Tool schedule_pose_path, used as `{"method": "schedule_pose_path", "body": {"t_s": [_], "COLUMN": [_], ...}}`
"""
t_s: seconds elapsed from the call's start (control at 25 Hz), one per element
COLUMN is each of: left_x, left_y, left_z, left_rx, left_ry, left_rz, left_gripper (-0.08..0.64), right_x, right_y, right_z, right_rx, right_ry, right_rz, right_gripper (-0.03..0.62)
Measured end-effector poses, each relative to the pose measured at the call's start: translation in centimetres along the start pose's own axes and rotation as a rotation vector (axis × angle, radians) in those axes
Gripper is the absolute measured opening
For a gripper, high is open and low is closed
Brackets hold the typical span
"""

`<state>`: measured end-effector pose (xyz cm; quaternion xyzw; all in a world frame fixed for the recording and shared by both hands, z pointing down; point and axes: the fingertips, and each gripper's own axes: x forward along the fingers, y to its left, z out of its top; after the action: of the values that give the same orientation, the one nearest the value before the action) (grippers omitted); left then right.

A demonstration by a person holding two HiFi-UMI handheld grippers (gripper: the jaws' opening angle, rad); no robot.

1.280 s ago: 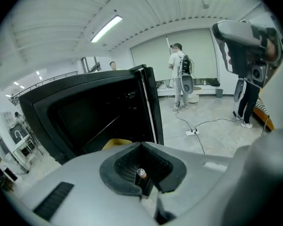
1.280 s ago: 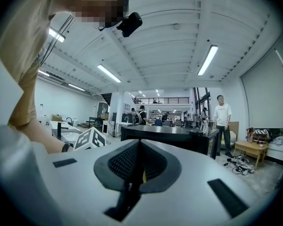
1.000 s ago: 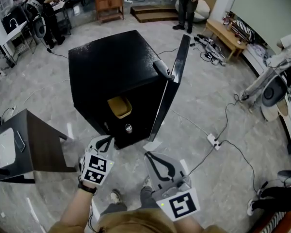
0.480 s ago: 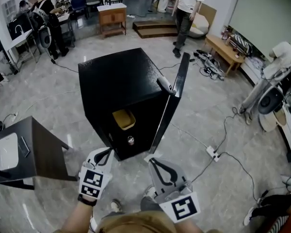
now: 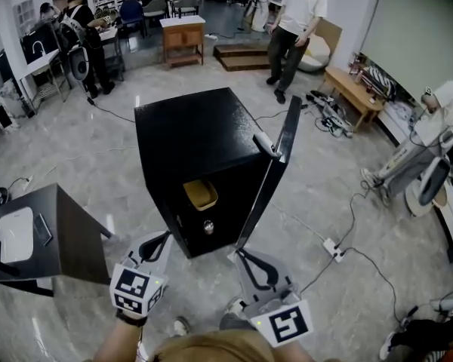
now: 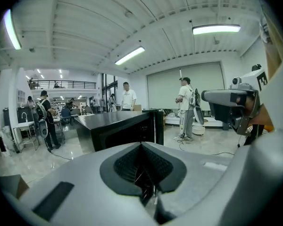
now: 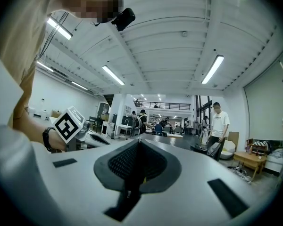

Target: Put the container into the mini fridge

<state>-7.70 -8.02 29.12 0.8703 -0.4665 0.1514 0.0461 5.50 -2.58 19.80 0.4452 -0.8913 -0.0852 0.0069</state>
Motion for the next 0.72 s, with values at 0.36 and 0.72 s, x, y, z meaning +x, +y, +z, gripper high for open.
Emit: {"method": "schedule_pose_path", "body": {"t_s": [0.36,0.72], "left_x": [-3.9,-8.0], "left_y": [1.9,3.0], "left_z": [2.1,2.9], "left_rx": [-0.064,-0.089], "left_ry": [-0.093,-0.136], "left_rz": [0.016,0.057], "left_gripper": [0.002,0.002], "right_x": [0.1,-0.5], "right_y": [-1.0,-2.2], "right_z": [0.9,0.9], "right_rx": [-0.017,-0.012], "right_ry": [-0.005,0.019], "right_rz": [-0.025,-0.048], "right_gripper": [0.003,0.003]}}
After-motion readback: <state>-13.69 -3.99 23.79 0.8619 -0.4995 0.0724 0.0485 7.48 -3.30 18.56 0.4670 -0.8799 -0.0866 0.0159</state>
